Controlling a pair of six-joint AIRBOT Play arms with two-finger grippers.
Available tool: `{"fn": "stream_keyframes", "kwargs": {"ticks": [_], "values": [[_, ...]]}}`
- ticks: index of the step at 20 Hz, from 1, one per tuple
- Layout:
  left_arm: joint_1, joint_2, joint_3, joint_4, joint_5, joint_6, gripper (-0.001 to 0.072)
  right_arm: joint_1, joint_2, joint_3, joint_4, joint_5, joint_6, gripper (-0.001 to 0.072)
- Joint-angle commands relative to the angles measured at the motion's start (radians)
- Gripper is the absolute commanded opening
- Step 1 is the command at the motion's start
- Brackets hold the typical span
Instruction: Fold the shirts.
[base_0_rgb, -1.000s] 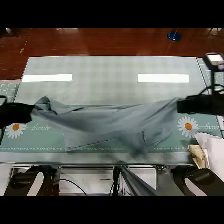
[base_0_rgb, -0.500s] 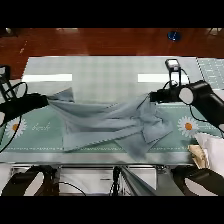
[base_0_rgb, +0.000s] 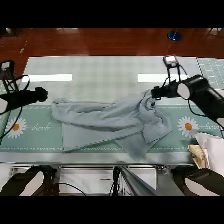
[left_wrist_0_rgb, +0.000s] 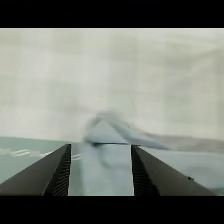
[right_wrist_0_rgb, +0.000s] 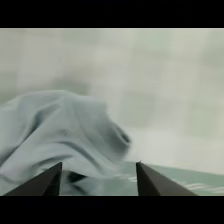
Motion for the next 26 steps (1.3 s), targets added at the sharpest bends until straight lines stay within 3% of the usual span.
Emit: {"fn": "stream_keyframes", "kwargs": {"ticks": [1,3,5,7,9,11,12,13,18,24,25,26], "values": [[0.101,0.002,0.12,0.209,-0.286,0.0,0.0469,0.0,0.1,0.053,-0.315,0.178,-0.01,0.0539],[0.206,0.002,0.137,0.218,-0.47,0.0,0.0467,-0.02,0.143,0.053,-0.445,0.298,-0.018,0.0539],[0.293,0.007,0.102,0.151,-0.578,0.052,0.0452,-0.102,0.149,0.051,-0.394,0.353,-0.048,0.0537],[0.343,0.03,0.014,-0.015,-0.566,0.102,0.0445,-0.218,0.148,0.031,-0.243,0.32,-0.121,0.0537],[0.364,0.03,-0.075,-0.16,-0.593,0.165,0.0446,-0.35,0.148,0.001,0.005,0.275,-0.279,0.0537],[0.368,0.029,-0.153,-0.203,-0.62,0.197,0.045,-0.473,0.148,-0.029,0.24,0.264,-0.436,0.0557],[0.368,0.029,-0.183,-0.223,-0.639,0.234,0.0559,-0.523,0.148,-0.042,0.325,0.265,-0.491,0.0608],[0.368,0.029,-0.203,-0.24,-0.657,0.249,0.0685,-0.566,0.148,-0.055,0.396,0.264,-0.518,0.0608],[0.369,0.029,-0.214,-0.243,-0.695,0.273,0.0695,-0.622,0.146,-0.101,0.491,0.215,-0.533,0.0606],[0.367,-0.061,-0.243,-0.339,-0.749,0.379,0.0663,-0.621,0.062,-0.101,0.554,0.225,-0.559,0.0605],[0.367,-0.078,-0.249,-0.361,-0.74,0.38,0.0653,-0.621,0.05,-0.101,0.555,0.229,-0.559,0.0606],[0.367,-0.096,-0.254,-0.378,-0.73,0.39,0.0595,-0.621,0.041,-0.101,0.555,0.233,-0.559,0.0605]]}}
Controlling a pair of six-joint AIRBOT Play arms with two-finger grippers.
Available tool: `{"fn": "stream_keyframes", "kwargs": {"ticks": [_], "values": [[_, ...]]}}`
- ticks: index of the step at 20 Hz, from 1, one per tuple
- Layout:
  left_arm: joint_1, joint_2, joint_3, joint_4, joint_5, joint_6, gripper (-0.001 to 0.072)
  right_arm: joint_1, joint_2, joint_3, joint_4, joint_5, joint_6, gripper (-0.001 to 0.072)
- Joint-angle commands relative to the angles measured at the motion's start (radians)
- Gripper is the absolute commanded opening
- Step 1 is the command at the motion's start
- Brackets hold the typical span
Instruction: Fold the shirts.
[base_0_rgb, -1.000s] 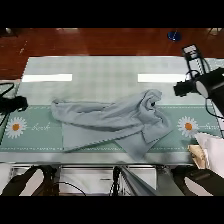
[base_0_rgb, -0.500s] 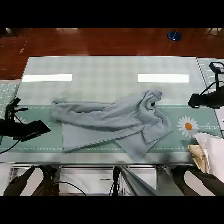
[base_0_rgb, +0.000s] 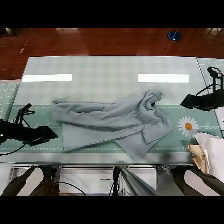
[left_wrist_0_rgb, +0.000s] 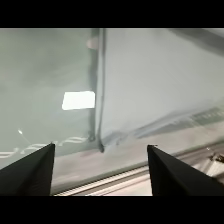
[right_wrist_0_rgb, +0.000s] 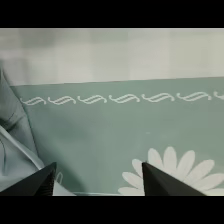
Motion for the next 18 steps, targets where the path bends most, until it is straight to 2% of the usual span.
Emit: {"fn": "stream_keyframes", "kwargs": {"ticks": [1,4,7,13,14,15,16,18], "values": [[0.0,-0.063,-0.019,-0.076,0.006,0.048,0.0593,-0.003,-0.041,-0.001,0.028,0.011,-0.01,0.0604],[-0.033,-0.126,-0.043,-0.074,0.018,0.056,0.0594,-0.003,-0.044,-0.001,0.029,0.013,-0.014,0.0604],[-0.103,-0.195,-0.058,-0.071,0.089,0.053,0.0594,-0.003,-0.044,-0.001,0.029,0.026,-0.014,0.0603],[-0.368,-0.325,-0.058,-0.076,0.246,0.016,0.0593,-0.003,-0.044,-0.001,0.029,0.059,-0.013,0.0601],[-0.404,-0.346,-0.057,-0.076,0.276,-0.01,0.055,-0.003,-0.044,-0.001,0.029,0.068,-0.013,0.0601],[-0.433,-0.364,-0.058,-0.076,0.302,-0.036,0.0252,-0.003,-0.044,-0.001,0.029,0.08,-0.013,0.0601],[-0.448,-0.377,-0.057,-0.081,0.311,-0.039,0.0021,-0.003,-0.044,-0.001,0.029,0.093,-0.013,0.06],[-0.457,-0.382,-0.057,-0.085,0.317,-0.037,0.0023,-0.004,-0.044,-0.001,0.029,0.116,-0.013,0.06]]}}
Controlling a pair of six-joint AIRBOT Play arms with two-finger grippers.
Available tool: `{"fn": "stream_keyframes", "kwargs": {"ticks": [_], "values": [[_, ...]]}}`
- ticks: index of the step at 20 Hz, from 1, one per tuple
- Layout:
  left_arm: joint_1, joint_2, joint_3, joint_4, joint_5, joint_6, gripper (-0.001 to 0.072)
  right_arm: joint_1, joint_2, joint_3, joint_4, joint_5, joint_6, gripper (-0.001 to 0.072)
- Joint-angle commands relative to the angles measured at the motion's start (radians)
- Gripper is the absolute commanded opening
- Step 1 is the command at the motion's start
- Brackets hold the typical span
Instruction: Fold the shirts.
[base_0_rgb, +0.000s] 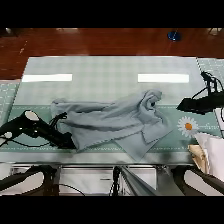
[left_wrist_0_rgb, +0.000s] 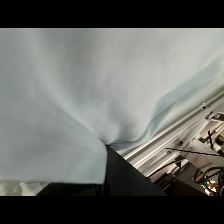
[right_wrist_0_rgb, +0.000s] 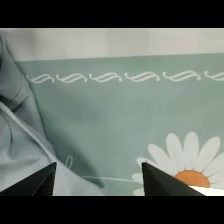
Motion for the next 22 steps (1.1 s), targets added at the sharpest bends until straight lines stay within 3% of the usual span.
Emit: {"fn": "stream_keyframes", "kwargs": {"ticks": [1,5,9,19,20,21,22], "values": [[-0.047,-0.029,0.001,0.014,0.174,-0.024,0.0023,-0.001,0.0,0.0,0.0,0.043,0.002,0.0601],[-0.047,-0.029,0.002,0.014,0.156,-0.024,0.0022,-0.001,-0.018,0.0,0.04,0.051,-0.043,0.061],[-0.047,-0.029,0.002,0.015,0.139,-0.02,0.0022,0.0,-0.121,0.0,0.201,0.082,-0.16,0.061],[-0.047,-0.029,0.002,0.014,0.136,-0.021,0.0022,0.0,-0.339,0.0,0.277,0.141,-0.151,0.0573],[-0.047,-0.029,0.002,0.014,0.136,-0.021,0.0022,0.0,-0.349,0.0,0.292,0.13,-0.15,0.0495],[-0.047,-0.029,0.002,0.014,0.136,-0.021,0.0022,0.006,-0.356,0.0,0.294,0.119,-0.15,0.022],[-0.047,-0.027,0.002,0.014,0.131,-0.021,0.0022,0.016,-0.359,0.0,0.285,0.101,-0.141,0.0031]]}}
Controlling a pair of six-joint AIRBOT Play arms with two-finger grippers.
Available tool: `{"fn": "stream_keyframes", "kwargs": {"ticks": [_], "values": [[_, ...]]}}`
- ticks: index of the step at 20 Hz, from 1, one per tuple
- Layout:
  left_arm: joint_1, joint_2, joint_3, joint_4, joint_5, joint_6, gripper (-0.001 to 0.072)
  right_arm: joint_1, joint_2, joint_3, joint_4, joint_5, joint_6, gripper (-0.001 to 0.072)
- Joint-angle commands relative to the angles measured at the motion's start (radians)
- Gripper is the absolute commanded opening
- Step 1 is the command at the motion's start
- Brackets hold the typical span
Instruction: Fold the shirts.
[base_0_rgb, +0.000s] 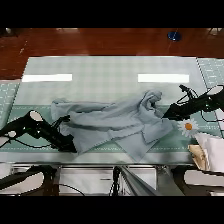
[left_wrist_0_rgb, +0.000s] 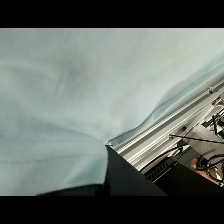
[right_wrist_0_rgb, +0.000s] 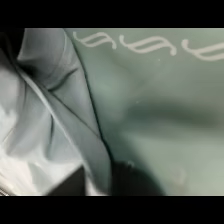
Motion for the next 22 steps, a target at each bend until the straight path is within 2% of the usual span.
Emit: {"fn": "stream_keyframes", "kwargs": {"ticks": [1,5,7,11,16,20,22], "values": [[0.0,0.004,0.006,-0.002,0.145,0.0,0.0021,0.026,-0.027,0.0,0.011,-0.033,0.016,0.0031],[0.0,0.082,0.137,-0.002,0.058,0.0,0.0019,0.062,0.067,0.002,0.053,0.024,-0.029,0.003],[0.0,0.188,0.28,-0.006,0.012,-0.009,0.0019,0.058,0.193,0.029,0.09,0.023,-0.029,0.003],[0.021,0.443,0.661,-0.004,0.02,-0.053,0.0019,0.058,0.496,0.237,0.144,-0.011,-0.011,0.0029],[0.07,0.623,1.087,0.006,0.094,-0.09,0.0019,0.058,0.74,0.599,0.117,-0.168,0.118,0.0029],[0.084,0.698,1.266,0.045,0.153,-0.09,0.0019,0.058,0.77,0.88,0.085,-0.195,0.223,0.0029],[0.084,0.734,1.316,0.053,0.173,-0.133,0.0019,0.058,0.77,1.004,0.074,-0.235,0.251,0.0029]]}}
